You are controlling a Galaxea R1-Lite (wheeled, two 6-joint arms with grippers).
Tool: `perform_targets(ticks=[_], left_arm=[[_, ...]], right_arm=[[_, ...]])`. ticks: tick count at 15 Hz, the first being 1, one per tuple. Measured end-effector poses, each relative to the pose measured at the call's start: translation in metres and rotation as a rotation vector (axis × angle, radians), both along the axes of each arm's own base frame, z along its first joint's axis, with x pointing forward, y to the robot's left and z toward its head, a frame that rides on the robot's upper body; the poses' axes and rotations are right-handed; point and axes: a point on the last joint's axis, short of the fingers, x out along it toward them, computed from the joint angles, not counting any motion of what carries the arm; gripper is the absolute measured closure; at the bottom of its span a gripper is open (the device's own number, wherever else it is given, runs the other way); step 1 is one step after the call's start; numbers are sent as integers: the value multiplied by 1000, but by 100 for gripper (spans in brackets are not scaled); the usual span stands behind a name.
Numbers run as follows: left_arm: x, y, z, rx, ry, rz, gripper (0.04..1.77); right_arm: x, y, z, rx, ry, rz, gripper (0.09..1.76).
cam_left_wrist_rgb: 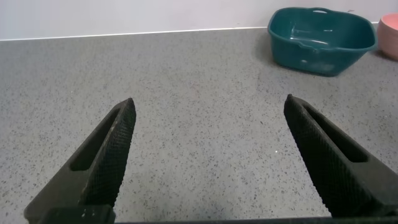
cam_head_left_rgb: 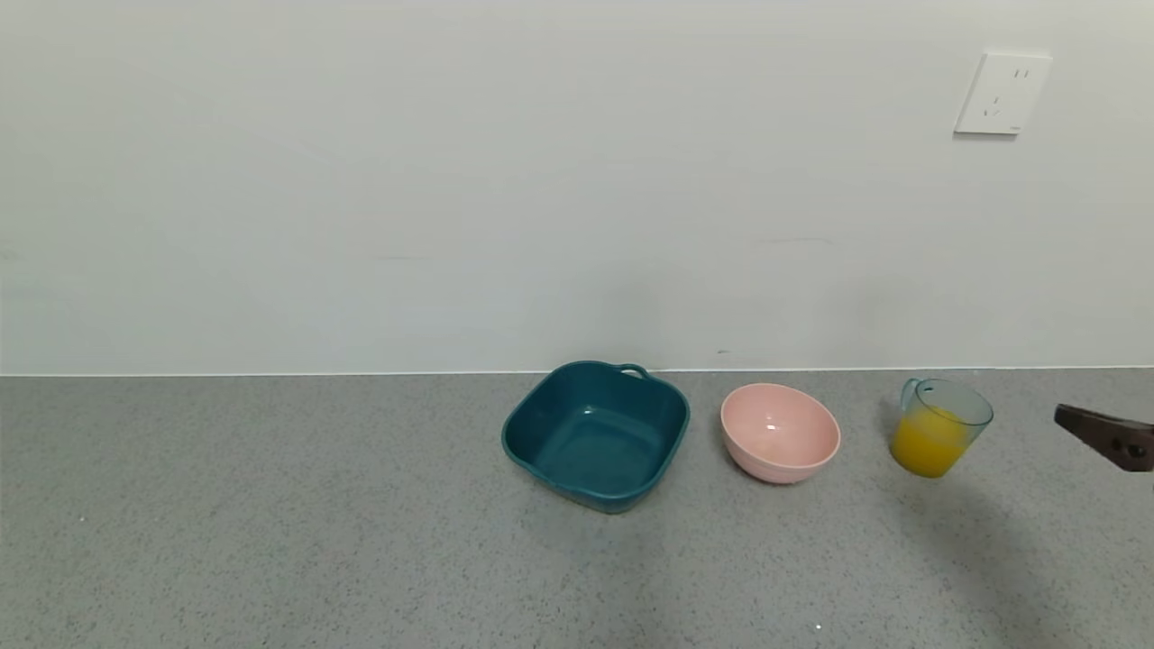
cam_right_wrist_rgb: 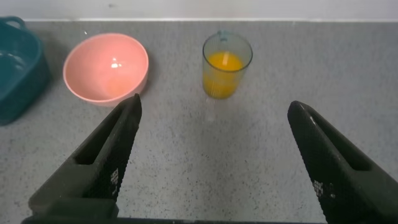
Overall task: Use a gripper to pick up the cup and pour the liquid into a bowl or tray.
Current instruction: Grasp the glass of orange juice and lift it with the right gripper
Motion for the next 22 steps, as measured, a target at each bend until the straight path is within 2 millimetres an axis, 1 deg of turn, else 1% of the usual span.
perform_targets(ticks=[5,10,15,18,22], left_arm=[[0,0,0,0,0,0,9],[0,0,0,0,0,0,9],[0,0,0,0,0,0,9],[0,0,0,0,0,0,9],[0,0,0,0,0,0,9]], right_arm=[[41,-2,-45,12,76,-44,14],[69,-2,-95,5,94,-84,14],[85,2,-135,7,80,-80,14],[93,1,-154,7,59,-94,14],[109,-3,-175,-6,-15,-146,14]])
